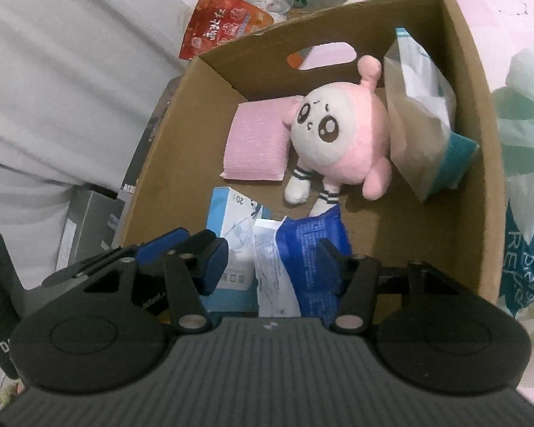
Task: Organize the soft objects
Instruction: 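Lower the blue stick and packet into the box and open both tools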
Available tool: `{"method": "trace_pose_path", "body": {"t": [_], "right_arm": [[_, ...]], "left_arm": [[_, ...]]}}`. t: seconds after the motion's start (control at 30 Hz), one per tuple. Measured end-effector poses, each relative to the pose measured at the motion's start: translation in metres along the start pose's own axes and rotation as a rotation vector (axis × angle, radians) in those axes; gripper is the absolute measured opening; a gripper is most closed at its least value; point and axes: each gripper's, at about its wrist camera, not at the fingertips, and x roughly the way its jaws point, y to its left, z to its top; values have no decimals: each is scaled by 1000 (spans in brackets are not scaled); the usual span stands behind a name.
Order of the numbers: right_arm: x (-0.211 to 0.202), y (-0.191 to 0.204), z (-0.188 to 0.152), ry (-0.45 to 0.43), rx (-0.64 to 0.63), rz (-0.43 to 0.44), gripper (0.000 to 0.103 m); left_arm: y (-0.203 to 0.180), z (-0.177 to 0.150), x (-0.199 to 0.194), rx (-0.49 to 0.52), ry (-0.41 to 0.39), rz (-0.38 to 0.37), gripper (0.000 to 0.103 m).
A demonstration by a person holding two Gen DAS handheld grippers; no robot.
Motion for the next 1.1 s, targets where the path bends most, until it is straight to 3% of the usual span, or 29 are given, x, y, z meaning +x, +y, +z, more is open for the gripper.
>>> {"method": "trace_pose_path", "body": {"t": [0.13, 0.33, 0.43, 0.53, 0.8, 1.0, 1.1], "right_arm": [[0, -4, 2, 1, 8, 4, 54], [3, -15, 3, -28, 40, 7, 54], [3, -20, 4, -37, 62, 17, 54], [4, -22, 4, -40, 68, 19, 54], [6, -22, 4, -30, 53, 19, 55], [17, -12, 2, 27, 6, -5, 57], [25, -4, -1, 68, -34, -58, 67]], "left_arm": [[6, -1, -14, -45, -25, -46, 33], [10, -4, -26, -149, 10, -251, 32], [6, -6, -19, -182, 49, -315, 32], [1, -9, -7, -190, 84, -310, 32], [24, -17, 14, -206, 101, -158, 33], [32, -15, 4, -227, 76, -167, 37], [32, -11, -14, -215, 25, -161, 43]]}}
